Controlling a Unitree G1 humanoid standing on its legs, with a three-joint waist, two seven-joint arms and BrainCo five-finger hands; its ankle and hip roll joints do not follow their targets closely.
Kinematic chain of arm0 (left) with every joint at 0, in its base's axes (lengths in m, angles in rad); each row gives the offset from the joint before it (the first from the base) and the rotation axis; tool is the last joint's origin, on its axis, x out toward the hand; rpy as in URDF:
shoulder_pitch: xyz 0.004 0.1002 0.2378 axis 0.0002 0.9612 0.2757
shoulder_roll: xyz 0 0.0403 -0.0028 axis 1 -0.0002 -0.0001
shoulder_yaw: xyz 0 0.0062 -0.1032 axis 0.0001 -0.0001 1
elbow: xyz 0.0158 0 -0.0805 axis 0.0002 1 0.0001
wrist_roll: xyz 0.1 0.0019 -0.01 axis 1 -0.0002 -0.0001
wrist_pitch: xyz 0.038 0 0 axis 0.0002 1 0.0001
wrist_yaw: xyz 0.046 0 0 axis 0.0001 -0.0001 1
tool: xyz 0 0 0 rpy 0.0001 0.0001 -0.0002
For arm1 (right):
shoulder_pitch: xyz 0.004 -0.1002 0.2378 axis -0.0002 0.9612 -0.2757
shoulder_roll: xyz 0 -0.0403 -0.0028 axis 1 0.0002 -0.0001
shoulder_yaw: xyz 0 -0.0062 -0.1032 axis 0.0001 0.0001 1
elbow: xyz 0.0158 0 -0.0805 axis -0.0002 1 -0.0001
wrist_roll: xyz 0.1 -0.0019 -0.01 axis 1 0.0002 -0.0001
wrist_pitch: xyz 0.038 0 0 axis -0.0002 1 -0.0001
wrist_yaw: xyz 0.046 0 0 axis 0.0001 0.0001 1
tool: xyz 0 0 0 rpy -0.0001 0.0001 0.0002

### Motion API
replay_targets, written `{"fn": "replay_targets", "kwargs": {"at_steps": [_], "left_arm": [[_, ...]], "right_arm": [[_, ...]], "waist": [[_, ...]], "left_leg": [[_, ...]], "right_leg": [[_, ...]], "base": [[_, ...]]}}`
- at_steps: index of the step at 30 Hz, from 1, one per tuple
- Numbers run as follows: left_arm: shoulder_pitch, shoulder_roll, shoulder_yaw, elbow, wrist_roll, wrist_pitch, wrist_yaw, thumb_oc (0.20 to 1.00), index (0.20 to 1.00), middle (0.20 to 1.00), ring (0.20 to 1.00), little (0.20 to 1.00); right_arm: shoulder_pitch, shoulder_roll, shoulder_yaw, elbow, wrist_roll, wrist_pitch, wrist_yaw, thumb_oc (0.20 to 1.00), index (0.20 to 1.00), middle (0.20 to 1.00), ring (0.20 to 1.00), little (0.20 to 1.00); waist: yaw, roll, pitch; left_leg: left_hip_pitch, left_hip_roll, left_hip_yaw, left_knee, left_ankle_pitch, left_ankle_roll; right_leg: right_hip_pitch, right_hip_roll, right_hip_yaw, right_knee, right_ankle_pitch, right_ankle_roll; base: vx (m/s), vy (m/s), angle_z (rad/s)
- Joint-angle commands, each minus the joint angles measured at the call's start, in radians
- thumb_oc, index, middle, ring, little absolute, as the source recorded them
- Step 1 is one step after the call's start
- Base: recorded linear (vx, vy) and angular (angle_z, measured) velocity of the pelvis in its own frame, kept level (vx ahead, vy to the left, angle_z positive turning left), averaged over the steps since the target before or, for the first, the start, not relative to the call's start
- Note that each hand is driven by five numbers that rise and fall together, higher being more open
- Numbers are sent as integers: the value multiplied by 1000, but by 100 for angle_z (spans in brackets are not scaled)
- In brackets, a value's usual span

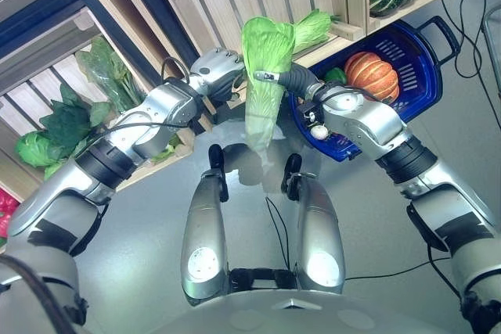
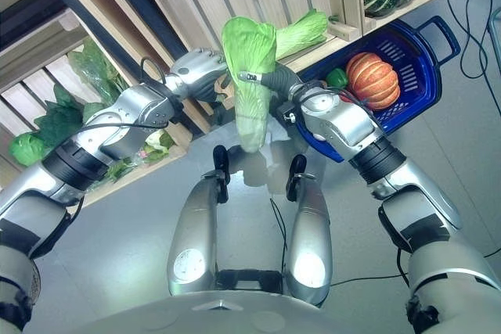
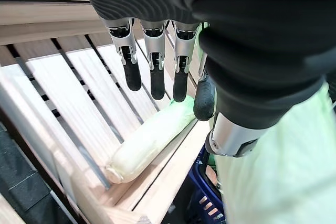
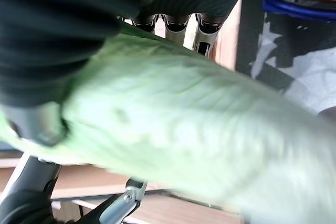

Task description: Pick up fruits and vegetables into the basket

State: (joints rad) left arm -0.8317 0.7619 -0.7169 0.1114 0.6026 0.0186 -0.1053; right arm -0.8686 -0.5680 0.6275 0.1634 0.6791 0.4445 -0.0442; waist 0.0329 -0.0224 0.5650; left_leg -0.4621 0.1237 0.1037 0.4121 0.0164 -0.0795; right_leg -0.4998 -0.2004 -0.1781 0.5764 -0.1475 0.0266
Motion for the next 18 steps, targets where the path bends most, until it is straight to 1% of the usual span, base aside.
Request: {"fn": "replay_targets", "kwargs": {"at_steps": [1,3,5,6,7,8,12,13,14,15,16,17,18], "left_arm": [[49,-24,20,-102,-111,-13,14,200,200,200,200,200],[67,-27,29,-78,-159,6,12,200,200,200,200,200],[85,-37,28,-47,-153,41,31,200,200,200,200,200],[85,-38,26,-44,-153,43,33,200,200,200,200,200],[90,-56,19,-15,-151,79,58,200,200,200,200,200],[93,-71,20,2,-148,102,74,200,200,200,200,200],[98,-104,30,48,-160,155,154,200,200,200,200,200],[103,-107,44,57,-182,163,179,369,369,369,369,369],[110,-108,59,66,-193,169,201,492,492,492,492,492],[110,-108,57,67,-193,169,202,492,492,492,492,492],[120,-102,84,90,-213,169,272,736,736,736,736,736],[124,-99,95,100,-223,164,302,928,928,928,928,928],[129,-97,108,105,-230,161,322,1000,1000,1000,1000,1000]], "right_arm": [[-63,57,-60,-106,69,-157,-6,200,200,200,200,200],[-45,52,-97,-131,90,-191,-22,200,200,200,200,200],[-25,46,-140,-148,106,-237,-34,200,200,200,200,200],[-23,46,-144,-150,108,-238,-35,200,200,200,200,200],[-10,45,-183,-166,130,-269,-40,200,200,200,200,200],[4,47,-208,-182,129,-293,-55,200,200,200,200,200],[86,25,-308,-251,86,-366,-76,200,200,200,200,200],[110,19,-343,-276,60,-383,-86,200,200,200,200,200],[137,12,-376,-299,25,-401,-103,200,200,200,200,200],[140,12,-378,-302,24,-400,-104,200,200,200,200,200],[188,-7,-440,-329,-43,-449,-148,200,200,200,200,200],[215,-17,-471,-340,-97,-469,-191,200,200,200,200,200],[236,-28,-498,-344,-121,-487,-207,200,200,200,200,200]], "waist": [[-14,-7,-45],[-20,-4,-45],[-30,-4,-45],[-30,-5,-45],[-42,-7,-45],[-50,-10,-45],[-86,-15,-45],[-97,-14,-45],[-106,-13,-45],[-105,-13,-45],[-127,-10,-45],[-135,-10,-45],[-144,-9,-45]], "left_leg": [[44,-26,77,56,-157,48],[44,-24,81,58,-160,49],[45,-22,85,59,-162,49],[45,-21,85,59,-162,49],[47,-17,90,61,-163,50],[47,-13,93,62,-164,50],[48,-5,103,59,-163,48],[47,-3,108,58,-163,47],[46,0,113,58,-162,47],[46,0,113,59,-163,47],[43,5,121,60,-162,46],[41,8,126,61,-163,45],[39,11,129,61,-164,45]], "right_leg": [[51,7,-20,-116,43,46],[47,7,-18,-114,42,48],[43,12,-12,-112,43,49],[43,12,-12,-111,43,49],[42,15,-7,-110,43,51],[40,19,-2,-109,42,51],[28,32,11,-104,42,54],[23,35,13,-101,42,53],[18,37,16,-98,41,53],[18,37,16,-97,40,53],[6,44,23,-89,37,52],[1,47,27,-84,35,51],[-3,49,29,-82,33,51]], "base": [[0,0,0],[0,0,0],[0,0,0],[0,0,0],[0,0,0],[2,-41,0],[-3,-19,-3],[-8,18,-11],[-7,16,-14],[-7,22,-20],[-3,19,-24],[-3,26,-21],[-4,19,-19]]}}
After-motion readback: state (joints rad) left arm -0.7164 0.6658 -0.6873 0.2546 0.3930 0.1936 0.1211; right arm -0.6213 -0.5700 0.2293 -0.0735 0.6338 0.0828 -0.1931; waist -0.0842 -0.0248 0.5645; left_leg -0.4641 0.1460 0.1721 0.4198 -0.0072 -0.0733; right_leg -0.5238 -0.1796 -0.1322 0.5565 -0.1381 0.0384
